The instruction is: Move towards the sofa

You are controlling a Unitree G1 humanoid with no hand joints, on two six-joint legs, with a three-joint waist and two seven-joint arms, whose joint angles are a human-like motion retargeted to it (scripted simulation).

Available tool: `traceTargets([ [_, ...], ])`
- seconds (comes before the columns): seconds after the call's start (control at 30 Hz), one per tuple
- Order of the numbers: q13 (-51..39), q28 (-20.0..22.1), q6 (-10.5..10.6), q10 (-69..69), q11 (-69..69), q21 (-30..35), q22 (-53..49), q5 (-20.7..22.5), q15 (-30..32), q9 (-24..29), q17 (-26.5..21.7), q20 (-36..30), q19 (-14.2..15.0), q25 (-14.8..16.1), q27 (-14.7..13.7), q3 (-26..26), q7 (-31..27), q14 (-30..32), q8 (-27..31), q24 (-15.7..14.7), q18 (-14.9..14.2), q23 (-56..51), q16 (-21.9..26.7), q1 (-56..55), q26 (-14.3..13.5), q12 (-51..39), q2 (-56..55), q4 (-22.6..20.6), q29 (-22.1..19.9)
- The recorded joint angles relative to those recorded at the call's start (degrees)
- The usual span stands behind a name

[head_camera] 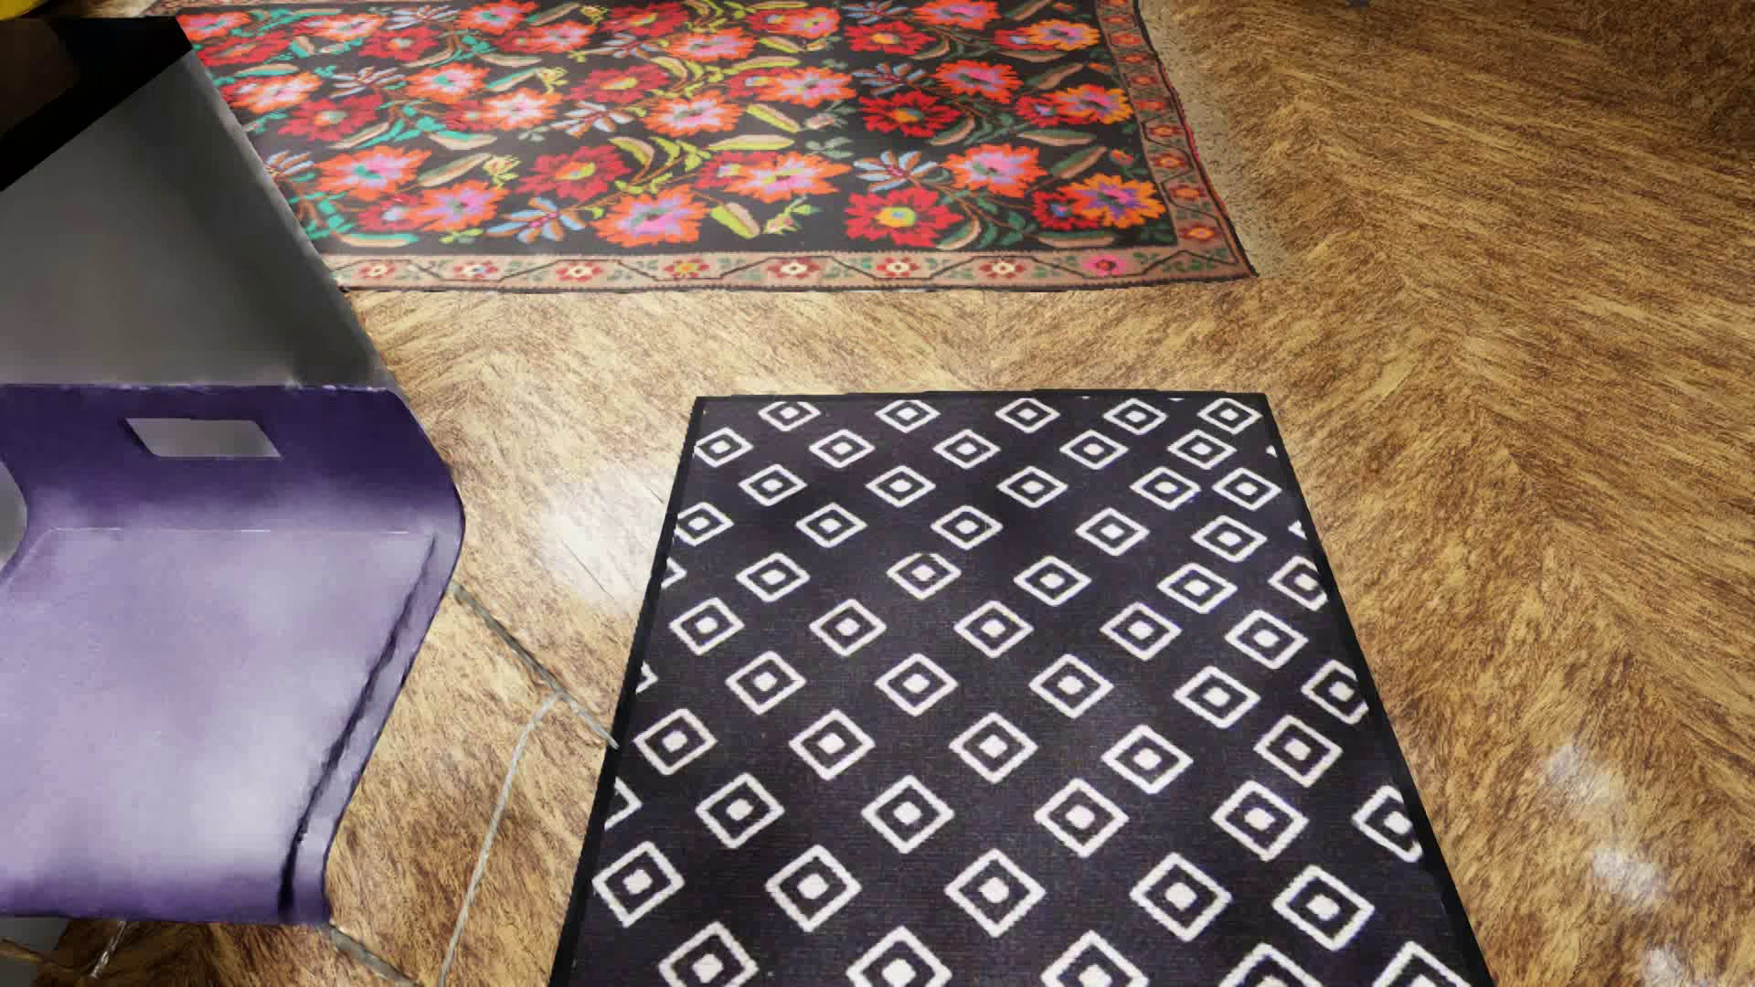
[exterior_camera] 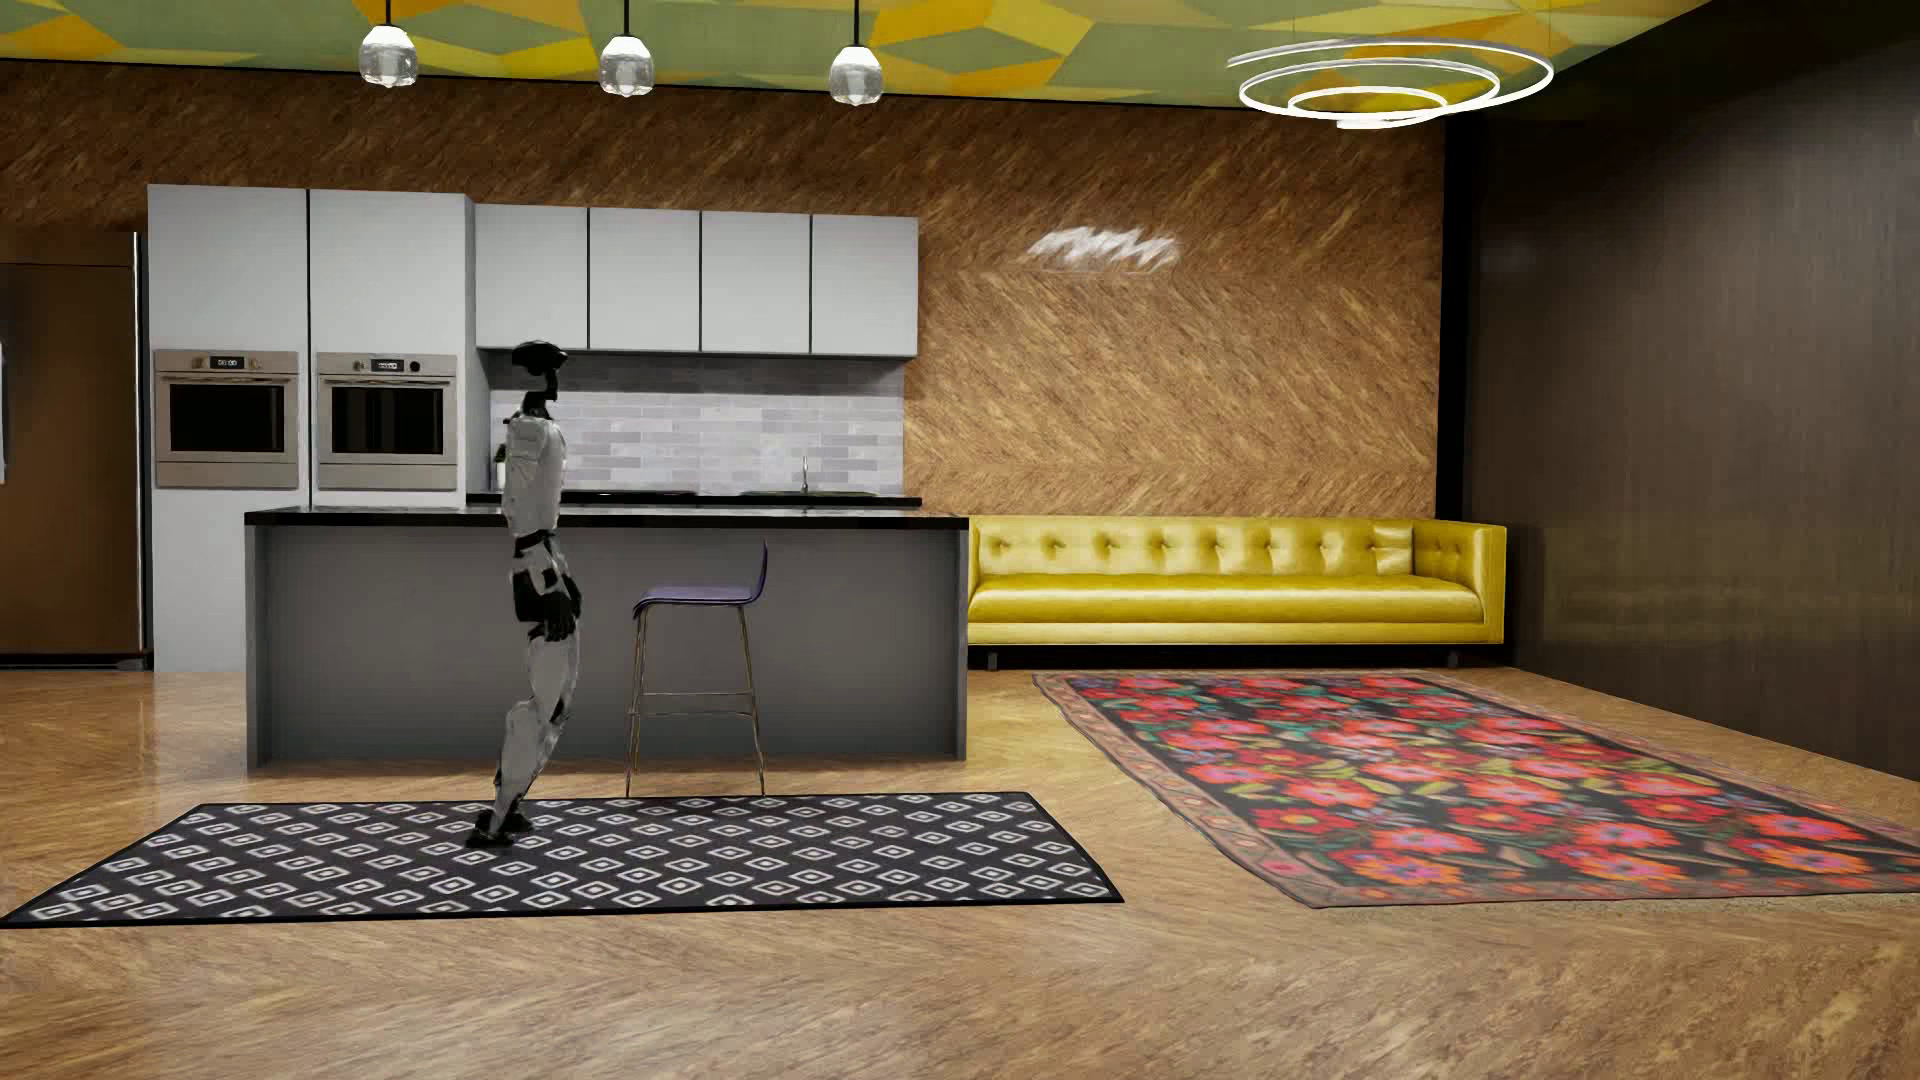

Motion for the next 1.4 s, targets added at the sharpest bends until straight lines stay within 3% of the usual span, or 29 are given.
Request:
traceTargets([
  [0.03, 0.4, 0.0, -0.1, 0.8, 1.3, -3.8, 0.1, -0.2, -1.4, -0.2, -0.1, -0.3, 0.0, 0.0, 0.0, 1.5, 0.0, 0.9, 0.0, 0.0, 0.0, 0.7, -0.1, -1.4, 0.0, -0.5, -1.5, -0.6, 0.0],
  [0.07, 2.2, 0.0, -0.8, 1.5, -3.7, -5.5, -0.5, -0.3, -4.3, -1.0, 0.1, -0.1, 0.0, 0.0, 0.0, -1.8, 0.0, 0.5, 0.0, 0.0, 0.0, 0.5, 0.1, -0.9, 0.0, 0.7, 0.7, -1.4, 0.0],
  [0.1, 1.9, 0.0, -0.2, 2.1, 15.2, -4.2, -1.0, 0.1, -11.5, -0.1, -0.3, -0.3, 0.0, 0.0, 0.0, 0.3, 0.0, 1.2, 0.0, 0.0, 0.0, 0.3, 0.3, -1.2, 0.0, 0.0, -2.3, -1.0, 0.0],
  [0.17, 3.2, 0.0, -0.7, 2.1, 26.1, -4.3, -3.5, -0.7, -12.4, 1.3, -0.4, 1.0, 0.0, 0.0, 0.0, -0.7, 0.0, -2.4, 0.0, 0.0, 0.0, -0.2, 0.7, 0.8, 0.0, 0.0, -8.9, -1.9, 0.0],
  [0.23, 3.8, 0.0, -1.5, 2.5, 39.4, -4.8, -4.1, -1.6, -10.2, 4.3, 0.8, -2.0, 0.0, 0.0, 0.0, -2.1, 0.0, -4.8, 0.0, 0.0, 0.0, 1.2, 2.2, 5.0, 0.0, -2.2, -15.4, -1.8, 0.0],
  [0.3, 5.9, 0.0, 0.0, 0.8, 39.5, -4.6, -3.4, -1.8, -9.6, 3.2, 0.4, -1.0, 0.0, 0.0, 0.0, -7.9, 0.0, -8.1, 0.0, 0.0, 0.0, 1.0, 1.5, 6.7, 0.0, -4.0, -22.2, -0.3, 0.0],
  [0.47, 8.4, 0.0, 0.3, -3.8, 23.9, -5.1, -6.7, -3.1, 2.0, 4.2, 0.0, 1.8, 0.0, 0.0, 0.0, -12.8, 0.0, -19.6, 0.0, 0.0, 0.0, 5.2, 2.0, 19.2, 0.0, -7.7, -33.4, 1.3, 0.0],
  [0.53, 8.7, 0.0, 0.3, -3.7, 22.4, -5.7, -6.1, -3.5, 1.5, 4.7, 0.0, 1.8, 0.0, 0.0, 0.0, -14.9, 0.0, -20.3, 0.0, 0.0, 0.0, 6.2, 2.2, 22.7, 0.0, -8.7, -35.8, 2.1, 0.0],
  [0.6, 9.0, 0.0, 1.2, -2.3, 30.1, -4.8, -4.2, -3.3, 1.8, 4.5, -0.7, -0.3, 0.0, 0.0, 0.0, -17.7, 0.0, -16.6, 0.0, 0.0, 0.0, 6.2, 2.0, 24.9, 0.0, -8.1, -37.9, 4.1, 0.0],
  [0.63, 8.3, 0.0, 2.7, 0.3, 33.8, -3.3, -2.0, -2.2, 0.3, 4.3, -0.8, -0.3, 0.0, 0.0, 0.0, -18.4, 0.0, -11.4, 0.0, 0.0, 0.0, 7.3, 1.0, 24.6, 0.0, -7.1, -38.2, 6.0, 0.0],
  [0.7, 7.9, 0.0, 2.6, 13.5, 37.6, -5.4, -1.6, -0.7, -4.6, 3.4, -0.5, 0.1, 0.0, 0.0, 0.0, -17.2, 0.0, 5.7, 0.0, 0.0, 0.0, 7.2, 0.4, 21.2, 0.0, -2.3, -33.9, 7.4, 0.0],
  [0.73, 7.2, 0.0, 2.6, 23.8, 37.2, -6.6, -1.1, 1.0, -6.6, 4.1, -0.2, -2.4, 0.0, 0.0, 0.0, -14.0, 0.0, 12.9, 0.0, 0.0, 0.0, 7.0, 0.8, 16.7, 0.0, -1.6, -30.7, 7.6, 0.0],
  [0.8, 5.6, 0.0, 1.6, 46.3, 34.6, -6.9, -0.1, 2.2, -10.2, 4.5, 0.2, -4.3, 0.0, 0.0, 0.0, -10.1, 0.0, 12.7, 0.0, 0.0, 0.0, 3.6, 1.5, 3.4, 0.0, 0.4, -23.1, 7.4, 0.0],
  [0.83, 4.7, 0.0, 0.4, 50.3, 31.5, -8.0, 0.4, 2.2, -10.3, 5.2, 0.4, -1.4, 0.0, 0.0, 0.0, -5.4, 0.0, 12.5, 0.0, 0.0, 0.0, 1.1, 1.0, -2.5, 0.0, 1.8, -18.5, 5.8, 0.0],
  [0.87, 3.6, 0.0, -0.5, 48.8, 28.1, -7.5, -0.7, 2.1, -10.7, 5.1, 0.1, -0.1, 0.0, 0.0, 0.0, -1.7, 0.0, 12.8, 0.0, 0.0, 0.0, -1.4, 1.6, -8.4, 0.0, 3.6, -13.9, 5.0, 0.0],
  [0.97, 2.1, 0.0, -2.8, 19.8, 18.4, -10.5, 0.8, 0.2, -12.8, 5.7, -1.1, -2.9, 0.0, 0.0, 0.0, 7.0, 0.0, 25.2, 0.0, 0.0, 0.0, -7.8, 2.9, -17.3, 0.0, 6.2, 1.9, 3.3, 0.0],
  [1.0, 0.9, 0.0, -2.9, 9.6, 16.5, -10.6, 0.3, 0.0, -15.0, 5.2, -1.8, -2.6, 0.0, 0.0, 0.0, 9.1, 0.0, 21.5, 0.0, 0.0, 0.0, -9.4, 3.2, -19.3, 0.0, 7.4, 5.5, 3.4, 0.0],
  [1.07, -1.7, 0.0, -3.1, -1.2, 15.1, -11.1, 2.1, 0.1, -19.6, 4.0, -2.7, -3.0, 0.0, 0.0, 0.0, 10.3, 0.0, -4.6, 0.0, 0.0, 0.0, -10.3, 2.9, -21.4, 0.0, 8.6, 11.9, 3.3, 0.0],
  [1.1, -2.2, 0.0, -3.2, -0.5, 16.0, -12.6, 2.5, 0.0, -20.5, 3.8, -2.4, -4.2, 0.0, 0.0, 0.0, 12.0, 0.0, -7.5, 0.0, 0.0, 0.0, -9.7, 2.9, -22.8, 0.0, 8.8, 13.4, 4.0, 0.0],
  [1.17, -1.7, 0.0, -5.1, 5.3, 20.5, -14.1, 3.2, -1.9, -14.4, 3.9, -1.2, -5.1, 0.0, 0.0, 0.0, 13.7, 0.0, 16.4, 0.0, 0.0, 0.0, -7.1, 2.7, -26.3, 0.0, 9.4, 15.8, 2.2, 0.0],
  [1.2, -0.2, 0.0, -6.8, 10.3, 26.3, -14.7, 4.1, -3.9, -5.7, 4.2, 0.1, -6.0, 0.0, 0.0, 0.0, 14.2, 0.0, 22.9, 0.0, 0.0, 0.0, -5.2, 2.5, -26.4, 0.0, 9.0, 15.3, 0.7, 0.0],
  [1.23, 1.7, 0.0, -7.7, 12.4, 35.9, -13.6, 4.7, -5.2, 5.9, 4.1, 1.0, -6.2, 0.0, 0.0, 0.0, 12.8, 0.0, 22.8, 0.0, 0.0, 0.0, -3.1, 2.6, -23.4, 0.0, 8.9, 13.3, -1.1, 0.0],
  [1.27, 3.4, 0.0, -7.6, 13.9, 47.7, -12.8, 5.0, -5.9, 13.2, 3.6, 1.4, -4.4, 0.0, 0.0, 0.0, 11.0, 0.0, 21.7, 0.0, 0.0, 0.0, -2.2, 2.1, -20.8, 0.0, 8.9, 7.6, -2.9, 0.0],
  [1.3, 4.5, 0.0, -8.1, 13.3, 59.3, -10.1, 3.4, -7.1, 8.8, 4.4, 1.3, -4.5, 0.0, 0.0, 0.0, 9.1, 0.0, 18.8, 0.0, 0.0, 0.0, -1.4, 2.6, -16.2, 0.0, 8.1, 2.3, -4.2, 0.0],
  [1.33, 5.6, 0.0, -7.6, 11.5, 65.8, -8.9, 2.5, -7.5, -0.7, 5.0, 1.2, -4.0, 0.0, 0.0, 0.0, 6.1, 0.0, 14.6, 0.0, 0.0, 0.0, -1.2, 2.7, -10.5, 0.0, 6.9, -2.9, -4.1, 0.0],
  [1.4, 7.8, 0.0, -4.3, 7.1, 64.7, -9.1, 0.6, -6.5, -10.1, 4.5, 0.7, -4.4, 0.0, 0.0, 0.0, -1.3, 0.0, 6.5, 0.0, 0.0, 0.0, 0.9, 2.9, -0.9, 0.0, 2.9, -13.3, -2.4, 0.0],
])
